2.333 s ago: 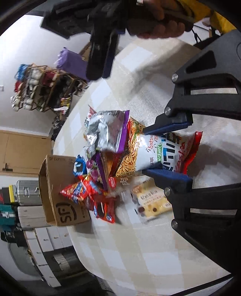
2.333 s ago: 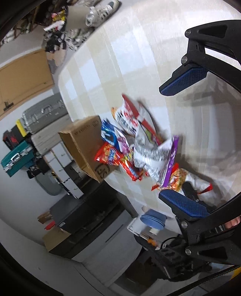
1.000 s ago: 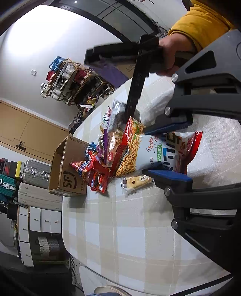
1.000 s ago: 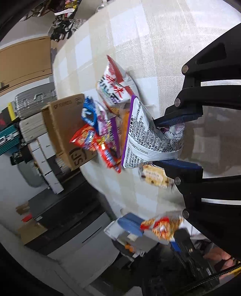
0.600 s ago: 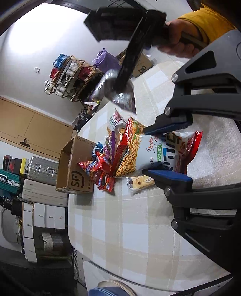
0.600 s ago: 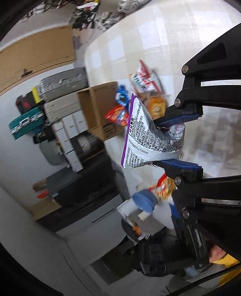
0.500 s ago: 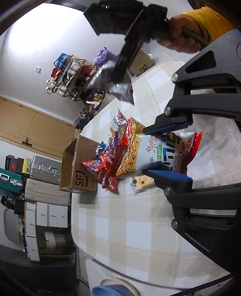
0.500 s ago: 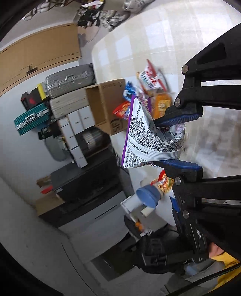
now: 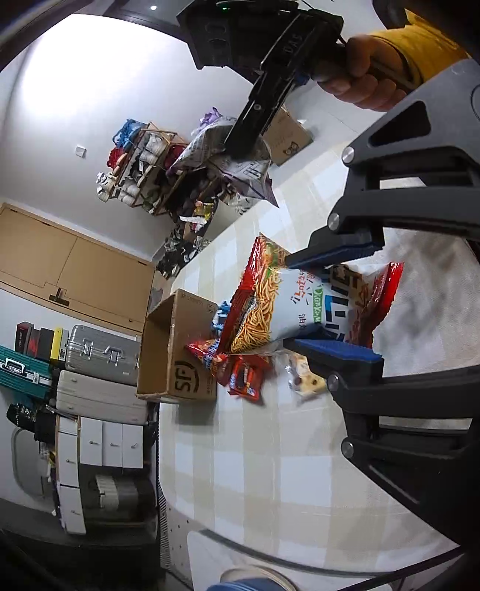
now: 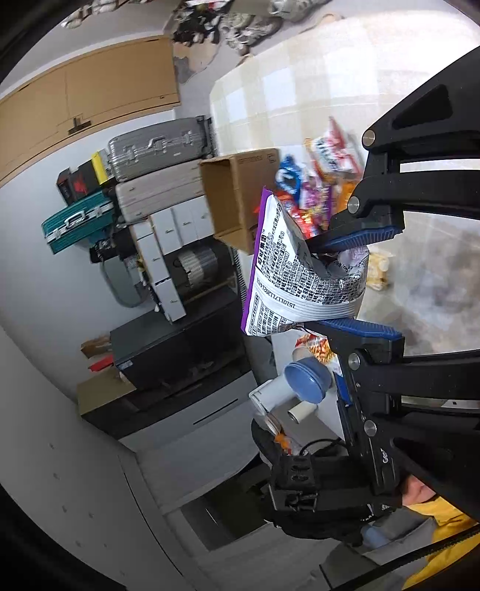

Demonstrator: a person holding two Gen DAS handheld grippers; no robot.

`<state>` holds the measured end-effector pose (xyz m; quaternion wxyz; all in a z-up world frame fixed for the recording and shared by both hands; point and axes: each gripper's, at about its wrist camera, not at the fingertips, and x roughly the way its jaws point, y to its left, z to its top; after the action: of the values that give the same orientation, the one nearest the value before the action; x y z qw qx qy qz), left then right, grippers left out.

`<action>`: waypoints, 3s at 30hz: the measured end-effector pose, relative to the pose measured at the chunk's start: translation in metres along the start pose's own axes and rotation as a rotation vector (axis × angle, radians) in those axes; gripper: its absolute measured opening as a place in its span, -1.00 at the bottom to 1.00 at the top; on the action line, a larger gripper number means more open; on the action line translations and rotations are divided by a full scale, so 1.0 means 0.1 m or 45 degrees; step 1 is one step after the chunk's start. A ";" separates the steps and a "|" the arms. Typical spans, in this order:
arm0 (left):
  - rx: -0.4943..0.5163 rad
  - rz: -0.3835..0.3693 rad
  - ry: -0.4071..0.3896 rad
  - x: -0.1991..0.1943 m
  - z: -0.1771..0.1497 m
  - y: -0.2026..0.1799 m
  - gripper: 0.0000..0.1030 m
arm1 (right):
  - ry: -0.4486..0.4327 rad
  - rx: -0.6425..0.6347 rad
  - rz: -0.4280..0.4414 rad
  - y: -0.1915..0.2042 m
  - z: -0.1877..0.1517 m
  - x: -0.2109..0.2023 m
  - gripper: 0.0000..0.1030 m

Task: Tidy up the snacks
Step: 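Lift the red noodle bag with the left tool while the right tool lifts the white-purple chip bag, then carry both bags over the cardboard box and open both tools to drop them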

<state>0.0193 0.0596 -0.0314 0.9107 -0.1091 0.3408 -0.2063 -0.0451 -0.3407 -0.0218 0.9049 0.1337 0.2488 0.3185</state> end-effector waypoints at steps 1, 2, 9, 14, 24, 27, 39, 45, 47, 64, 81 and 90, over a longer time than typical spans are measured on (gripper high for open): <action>-0.007 -0.011 -0.006 0.00 0.08 0.02 -0.36 | -0.005 -0.017 0.006 0.01 0.06 0.01 -0.32; -0.012 -0.013 -0.014 -0.01 0.14 0.05 -0.36 | -0.010 -0.033 0.007 0.01 0.11 0.03 -0.32; -0.028 0.028 -0.045 0.18 0.84 0.28 -0.36 | -0.009 -0.070 0.009 -0.19 0.73 0.33 -0.32; -0.012 0.052 -0.063 0.44 1.51 0.39 -0.36 | 0.028 -0.084 -0.045 -0.43 1.19 0.76 -0.32; -0.058 0.076 0.059 1.61 2.82 0.64 -0.36 | 0.219 -0.021 -0.139 -1.10 1.82 1.99 -0.32; -0.064 0.114 0.099 2.01 3.04 0.71 -0.36 | 0.296 -0.019 -0.209 -1.29 1.88 2.39 -0.32; -0.091 0.160 0.290 3.28 3.19 1.00 -0.36 | 0.462 -0.017 -0.298 -1.79 1.69 3.14 -0.32; -0.102 0.161 0.287 3.52 3.13 1.05 -0.35 | 0.484 -0.017 -0.310 -1.84 1.57 3.22 -0.32; -0.098 0.161 0.298 3.57 3.03 1.06 -0.35 | 0.494 -0.012 -0.311 -1.85 1.53 3.23 -0.32; -0.076 0.158 0.299 3.48 2.81 1.01 -0.35 | 0.572 -0.052 -0.406 -1.88 1.40 3.42 -0.31; -0.126 0.114 0.204 2.48 2.41 0.82 -0.35 | 0.314 0.034 -0.316 -1.38 1.55 2.14 -0.14; 0.027 0.136 0.006 1.59 2.09 0.08 -0.04 | 0.157 -0.132 -0.299 -0.68 1.25 1.20 0.22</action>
<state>0.2697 0.0076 0.0298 0.9207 -0.0806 0.3461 -0.1614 0.1373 -0.3256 0.0117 0.9246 0.0370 0.3010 0.2306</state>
